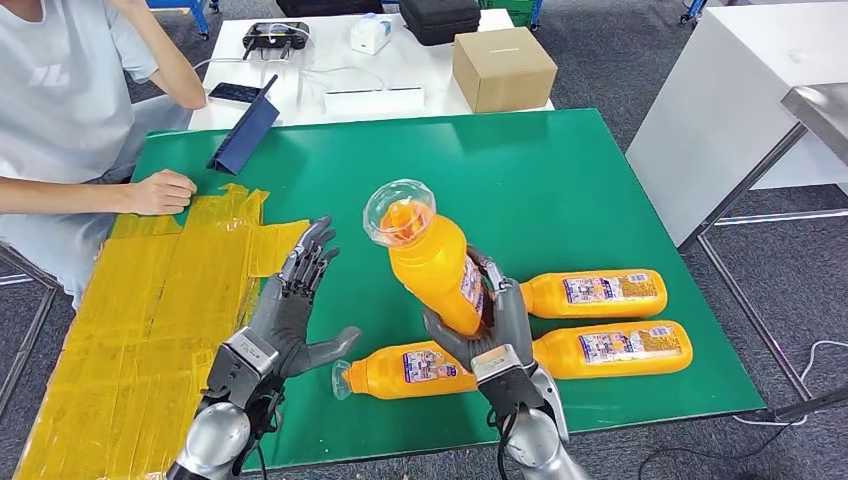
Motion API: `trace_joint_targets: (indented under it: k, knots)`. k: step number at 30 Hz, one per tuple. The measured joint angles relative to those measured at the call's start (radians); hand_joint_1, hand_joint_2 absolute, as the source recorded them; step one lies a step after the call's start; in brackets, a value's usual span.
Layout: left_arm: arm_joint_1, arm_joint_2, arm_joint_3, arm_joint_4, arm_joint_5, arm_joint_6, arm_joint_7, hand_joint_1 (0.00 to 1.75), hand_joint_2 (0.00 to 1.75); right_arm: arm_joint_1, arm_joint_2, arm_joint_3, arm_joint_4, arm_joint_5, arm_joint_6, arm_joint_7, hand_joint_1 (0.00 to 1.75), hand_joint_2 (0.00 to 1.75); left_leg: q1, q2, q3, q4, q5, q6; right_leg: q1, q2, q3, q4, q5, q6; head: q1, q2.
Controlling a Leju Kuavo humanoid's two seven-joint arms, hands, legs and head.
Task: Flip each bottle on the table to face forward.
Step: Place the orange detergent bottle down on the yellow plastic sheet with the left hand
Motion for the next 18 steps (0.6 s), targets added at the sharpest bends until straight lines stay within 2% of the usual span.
trace_joint_targets:
  k: [7,18]
  knots:
    - [-0.006,0.011,-0.030,-0.010,0.024,-0.023,-0.007,0.00,1.75,-0.042,0.004,0.022,0.085,0.004,0.038,0.022,1.75,1.75,0.000,0.000,0.000,0.000,0.000,0.000,0.000,0.000,0.000,0.000,0.000,0.000,0.000,0.000]
    - [-0.032,0.014,-0.060,-0.008,0.071,-0.064,-0.009,0.00,1.75,-0.113,0.030,0.083,0.235,0.057,0.047,0.048,1.74,1.75,0.000,0.000,0.000,0.000,0.000,0.000,0.000,0.000,0.000,0.000,0.000,0.000,0.000,0.000]
